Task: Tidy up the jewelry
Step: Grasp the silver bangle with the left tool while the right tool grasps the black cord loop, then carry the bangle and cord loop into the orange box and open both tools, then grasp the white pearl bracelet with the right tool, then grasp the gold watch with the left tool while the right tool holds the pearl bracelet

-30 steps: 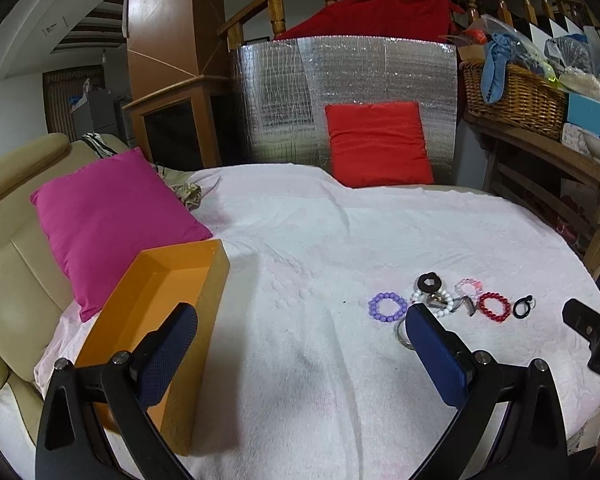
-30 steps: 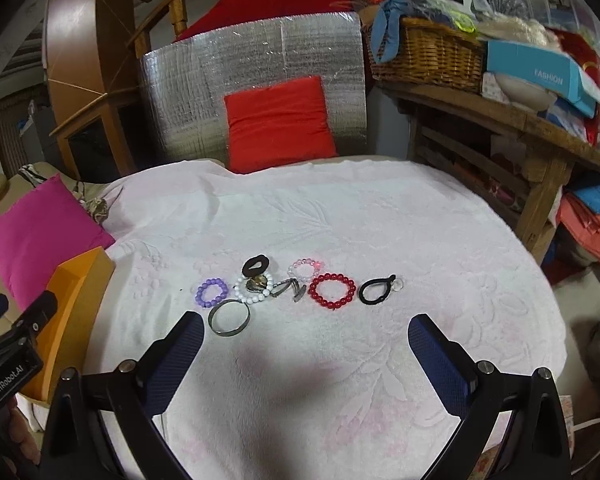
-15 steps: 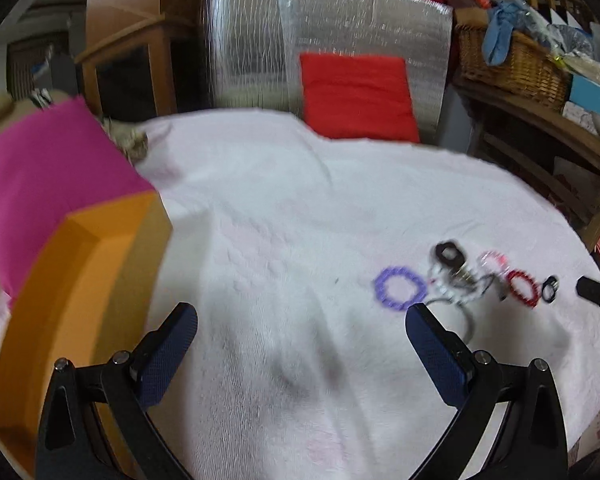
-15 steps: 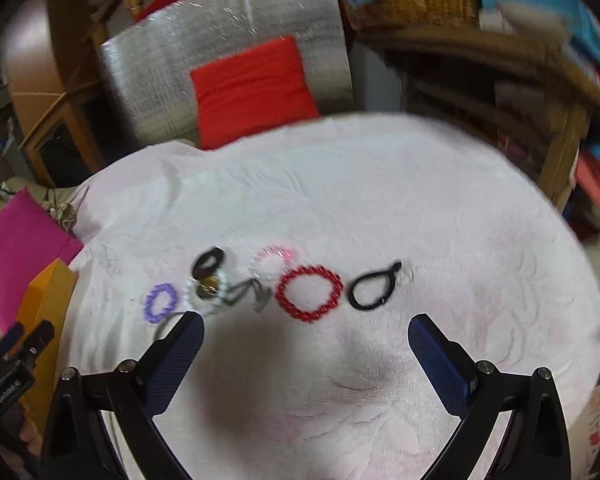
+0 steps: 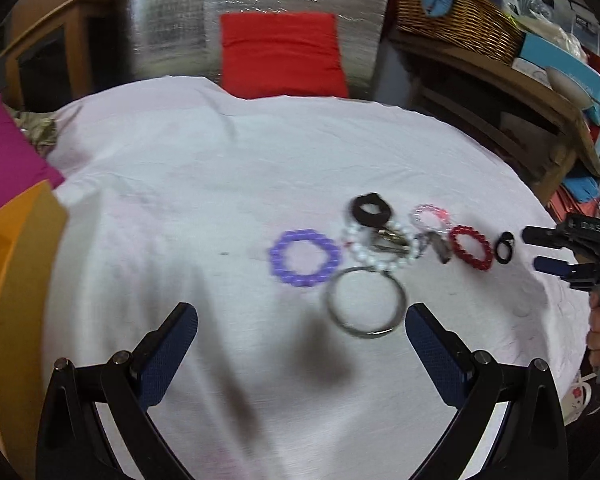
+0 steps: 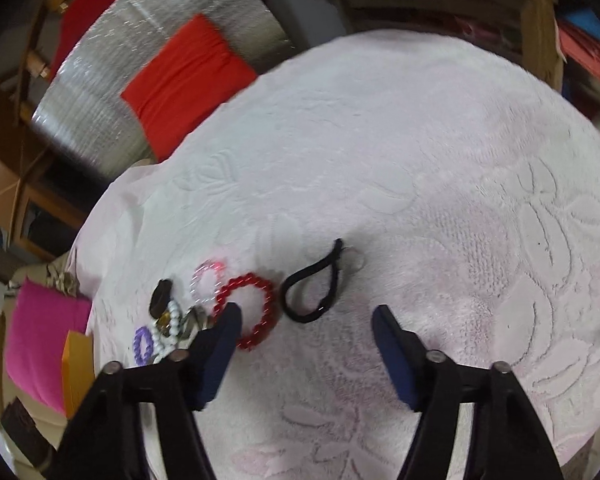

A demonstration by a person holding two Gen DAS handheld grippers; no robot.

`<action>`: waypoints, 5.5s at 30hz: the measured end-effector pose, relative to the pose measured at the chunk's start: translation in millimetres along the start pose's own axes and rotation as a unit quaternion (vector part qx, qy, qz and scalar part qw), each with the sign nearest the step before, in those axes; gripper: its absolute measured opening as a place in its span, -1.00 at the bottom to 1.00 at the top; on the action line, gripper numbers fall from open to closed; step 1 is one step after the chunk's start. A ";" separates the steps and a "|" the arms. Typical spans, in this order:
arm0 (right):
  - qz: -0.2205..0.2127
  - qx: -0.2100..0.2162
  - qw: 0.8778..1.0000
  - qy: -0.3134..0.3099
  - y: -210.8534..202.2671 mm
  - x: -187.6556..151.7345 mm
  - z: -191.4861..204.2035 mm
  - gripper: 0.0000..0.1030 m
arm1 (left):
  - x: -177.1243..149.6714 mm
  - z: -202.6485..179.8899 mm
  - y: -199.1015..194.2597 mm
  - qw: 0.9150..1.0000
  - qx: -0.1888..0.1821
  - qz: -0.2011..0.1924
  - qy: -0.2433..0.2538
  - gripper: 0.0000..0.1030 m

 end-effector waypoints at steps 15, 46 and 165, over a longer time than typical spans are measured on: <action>-0.010 -0.063 0.998 0.012 38.7 19.2 -9.1 -0.66 | -8.3 -40.8 45.7 0.996 -0.046 0.068 -0.020 0.56; -0.004 0.173 0.977 -0.125 41.6 -68.6 185.7 -0.77 | -7.8 89.4 -85.5 0.988 0.074 -0.063 -0.117 0.18; -0.050 0.180 0.979 0.082 -4.4 6.9 42.4 -0.79 | 20.7 10.2 58.3 0.994 0.064 0.013 -0.087 0.47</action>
Point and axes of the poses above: each gripper's, at about its wrist camera, not at the fingertips, and y roughly the way its jaws point, z to its left, x to its top, the point moved 6 cm from there along y, roughly the way its jaws point, and after that the axes turned 13 degrees about x, right-handed, at the moved point
